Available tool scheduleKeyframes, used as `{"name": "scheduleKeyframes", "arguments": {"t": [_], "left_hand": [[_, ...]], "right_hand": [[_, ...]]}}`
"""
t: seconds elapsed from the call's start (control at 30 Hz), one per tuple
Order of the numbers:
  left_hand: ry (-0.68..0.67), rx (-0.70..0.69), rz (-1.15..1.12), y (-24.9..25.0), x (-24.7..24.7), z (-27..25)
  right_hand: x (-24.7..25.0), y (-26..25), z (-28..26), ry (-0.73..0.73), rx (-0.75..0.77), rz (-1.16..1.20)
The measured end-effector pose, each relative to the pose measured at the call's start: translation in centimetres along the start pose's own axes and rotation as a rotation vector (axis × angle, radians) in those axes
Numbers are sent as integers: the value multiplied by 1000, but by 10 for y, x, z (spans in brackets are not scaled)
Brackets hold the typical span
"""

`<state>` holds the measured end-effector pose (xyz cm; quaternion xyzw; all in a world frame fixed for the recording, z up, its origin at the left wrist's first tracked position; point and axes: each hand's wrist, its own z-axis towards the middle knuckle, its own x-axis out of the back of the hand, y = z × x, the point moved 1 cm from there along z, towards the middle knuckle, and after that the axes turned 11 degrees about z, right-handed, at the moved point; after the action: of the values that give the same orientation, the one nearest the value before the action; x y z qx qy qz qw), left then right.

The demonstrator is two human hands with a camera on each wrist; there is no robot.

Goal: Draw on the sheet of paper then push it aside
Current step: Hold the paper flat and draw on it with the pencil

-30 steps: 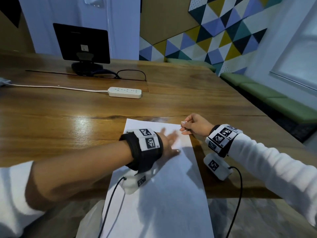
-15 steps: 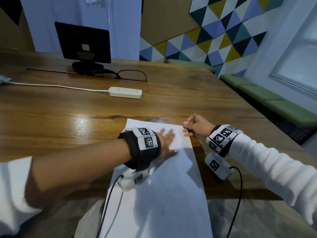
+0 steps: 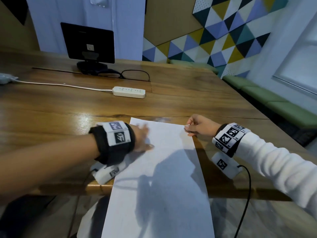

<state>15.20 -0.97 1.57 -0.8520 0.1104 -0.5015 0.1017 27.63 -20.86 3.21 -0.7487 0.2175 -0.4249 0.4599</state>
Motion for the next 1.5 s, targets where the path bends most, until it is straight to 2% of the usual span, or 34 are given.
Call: {"name": "scheduleKeyframes", "arguments": {"t": [0.03,0.07,0.1,0.17,0.27,0.33,0.47,0.6,0.73,0.9,1.03,1.17,1.33,1.43,1.5], "left_hand": [[-8,122,5,-16,-2,-4],[-1,173,30,-30,-1,-7],[4,153,55,-41,1,-11],[-6,0,87,-50,6,-16],[-54,-153,138,-53,9,-15],[-103,-188,137,-54,4,-11],[-135,-211,21,-56,-2,-7],[-142,-182,22,-58,-3,-2],[-142,-154,65,-55,0,-4],[-142,-142,75,-53,1,-4],[-143,-135,80,-54,1,-3],[-153,-123,95,-53,1,-2],[-145,-124,91,-53,1,-3],[-151,-126,77,-55,0,-2],[-152,-126,78,-55,0,-1]], "right_hand": [[-1,-4,-2,-12,13,-26],[-3,-9,-3,-19,40,-77],[-6,-15,-2,-20,82,-155],[-17,-28,0,-59,189,-312],[-44,-42,4,-204,276,-326],[-64,-44,8,-254,297,-327],[-86,-46,16,-241,336,-364],[-87,-47,12,-502,258,-353],[-84,-50,20,-393,301,-354],[-88,-49,15,-569,249,-399],[-89,-51,23,-442,304,-383],[-94,-48,15,-582,244,-395],[-95,-53,24,-428,322,-409],[-99,-51,19,-530,282,-442],[-98,-55,22,-531,277,-396]]}}
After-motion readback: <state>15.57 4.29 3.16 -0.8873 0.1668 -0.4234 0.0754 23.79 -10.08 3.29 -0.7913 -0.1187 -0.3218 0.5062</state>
